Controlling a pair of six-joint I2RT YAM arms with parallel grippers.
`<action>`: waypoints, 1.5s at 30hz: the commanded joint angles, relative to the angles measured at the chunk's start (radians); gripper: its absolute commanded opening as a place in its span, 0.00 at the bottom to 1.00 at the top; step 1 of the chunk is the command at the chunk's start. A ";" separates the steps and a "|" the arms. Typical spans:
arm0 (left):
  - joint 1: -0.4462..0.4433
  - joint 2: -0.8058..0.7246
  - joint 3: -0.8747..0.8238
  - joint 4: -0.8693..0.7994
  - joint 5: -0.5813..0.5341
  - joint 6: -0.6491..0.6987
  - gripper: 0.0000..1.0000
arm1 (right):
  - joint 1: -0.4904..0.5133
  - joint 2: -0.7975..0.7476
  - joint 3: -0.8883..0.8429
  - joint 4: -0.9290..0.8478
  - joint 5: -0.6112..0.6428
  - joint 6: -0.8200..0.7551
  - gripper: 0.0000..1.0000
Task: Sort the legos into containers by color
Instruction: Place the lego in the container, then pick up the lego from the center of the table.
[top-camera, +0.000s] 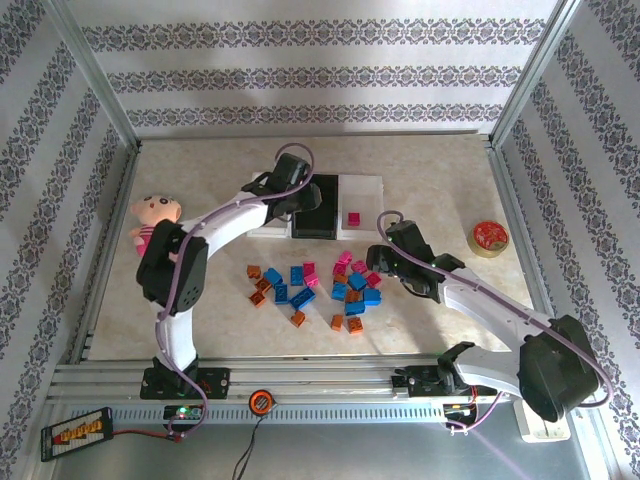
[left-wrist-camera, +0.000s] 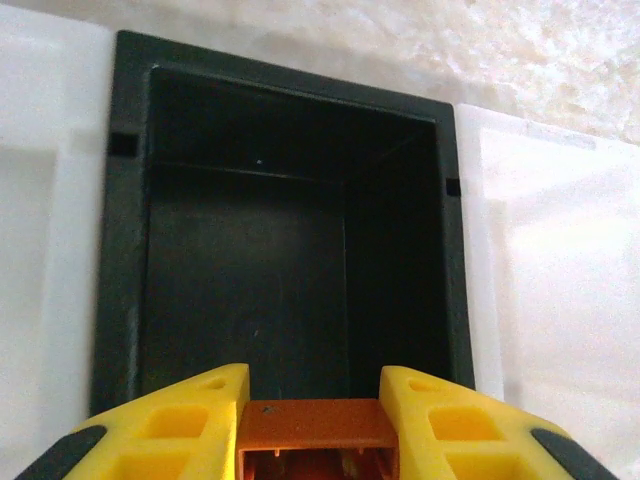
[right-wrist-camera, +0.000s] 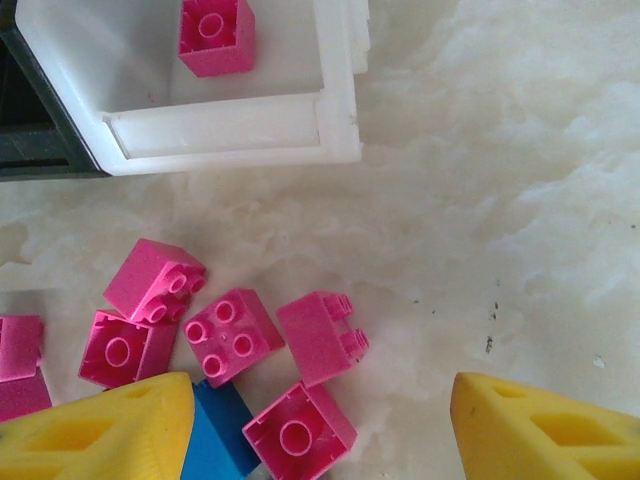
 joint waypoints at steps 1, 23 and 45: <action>-0.009 0.032 0.079 -0.029 -0.004 0.033 0.37 | -0.014 -0.025 -0.015 -0.036 0.018 0.011 0.69; -0.009 -0.676 -0.621 0.231 0.049 -0.042 0.87 | -0.052 0.201 0.070 -0.025 -0.097 -0.062 0.63; 0.005 -1.150 -0.996 0.109 -0.152 -0.042 0.99 | -0.103 0.202 0.106 -0.008 -0.173 -0.097 0.19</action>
